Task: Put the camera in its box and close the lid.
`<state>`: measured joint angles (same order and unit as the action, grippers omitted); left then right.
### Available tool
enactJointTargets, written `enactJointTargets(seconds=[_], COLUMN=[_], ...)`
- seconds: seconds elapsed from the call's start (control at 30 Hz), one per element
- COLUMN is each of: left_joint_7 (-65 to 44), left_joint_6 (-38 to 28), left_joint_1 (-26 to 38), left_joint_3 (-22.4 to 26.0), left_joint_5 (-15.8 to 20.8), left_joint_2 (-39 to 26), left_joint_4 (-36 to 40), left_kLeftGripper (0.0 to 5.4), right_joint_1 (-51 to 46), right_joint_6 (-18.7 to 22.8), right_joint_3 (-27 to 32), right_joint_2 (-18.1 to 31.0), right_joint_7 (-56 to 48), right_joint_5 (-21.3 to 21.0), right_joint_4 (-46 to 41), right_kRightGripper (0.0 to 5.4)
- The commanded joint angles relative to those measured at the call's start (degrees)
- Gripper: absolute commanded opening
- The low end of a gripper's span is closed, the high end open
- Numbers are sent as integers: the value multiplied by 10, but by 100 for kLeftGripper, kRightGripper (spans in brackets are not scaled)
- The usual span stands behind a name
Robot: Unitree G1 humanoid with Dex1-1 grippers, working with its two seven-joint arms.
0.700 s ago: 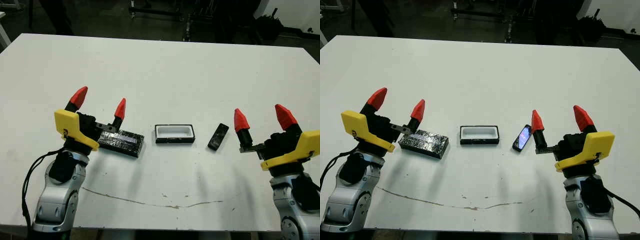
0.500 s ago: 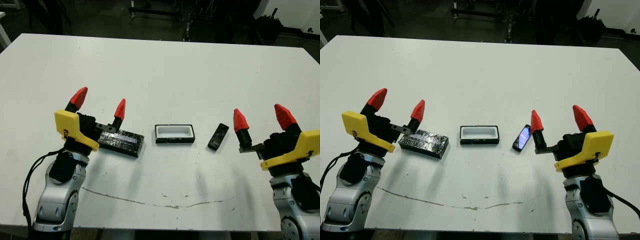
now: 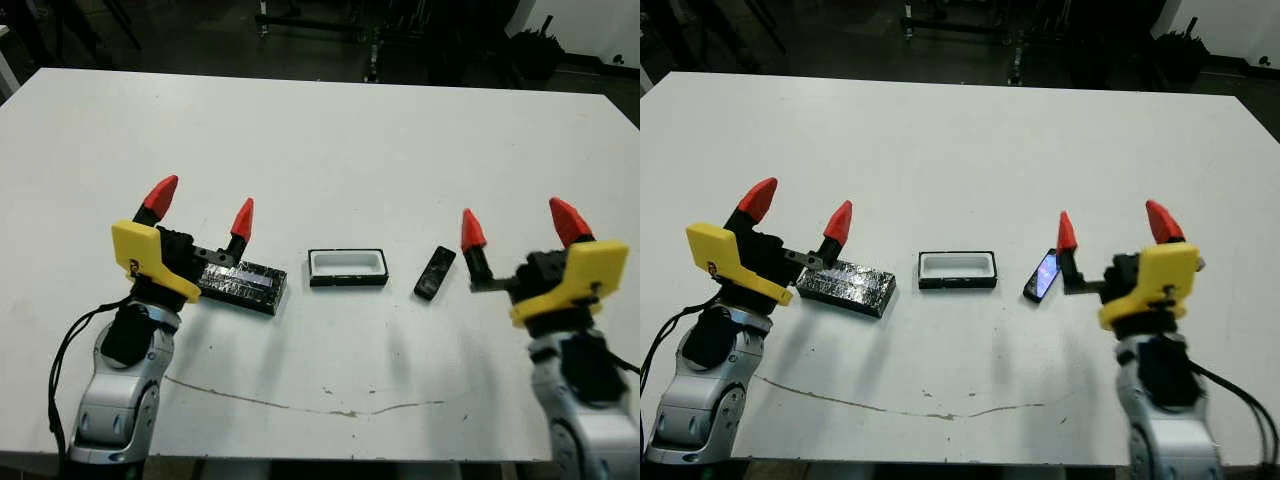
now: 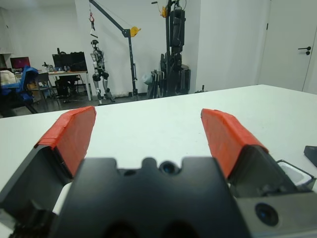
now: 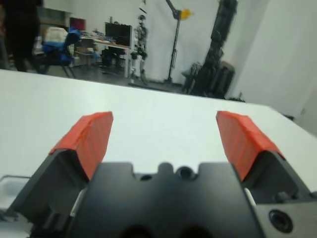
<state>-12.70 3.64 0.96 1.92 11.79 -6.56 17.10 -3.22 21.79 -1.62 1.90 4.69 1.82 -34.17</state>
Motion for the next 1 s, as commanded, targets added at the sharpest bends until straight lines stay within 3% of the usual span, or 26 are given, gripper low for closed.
enactJointTargets(seconds=[0.03, 0.2, 0.37, 0.67, 0.83, 1.0], left_joint_7=[-2, -1, 3, -7, -9, -4], left_joint_6=[9, 16, 20, 23, 26, 35], left_joint_1=[-11, -22, -29, -37, -37, -37], left_joint_3=[-2, -8, -11, -11, -6, -5], left_joint_5=[9, 13, 14, 24, 26, 24], left_joint_2=[3, 9, 11, 12, 6, 3], left_joint_4=[1, 2, 4, 1, 2, 8], left_kLeftGripper=[540, 540, 540, 540, 540, 540], right_joint_1=[8, 14, 42, 76, 81, 89], right_joint_6=[7, -37, -30, -23, -53, -45], right_joint_3=[-26, -52, -49, -57, -50, -47], right_joint_2=[-51, -101, -106, -145, -153, -155], right_joint_7=[42, 84, 125, 209, 240, 258], right_joint_5=[-20, -52, -107, -146, -127, -113], right_joint_4=[35, 114, 144, 237, 291, 319], right_kRightGripper=[538, 538, 538, 538, 538, 538])
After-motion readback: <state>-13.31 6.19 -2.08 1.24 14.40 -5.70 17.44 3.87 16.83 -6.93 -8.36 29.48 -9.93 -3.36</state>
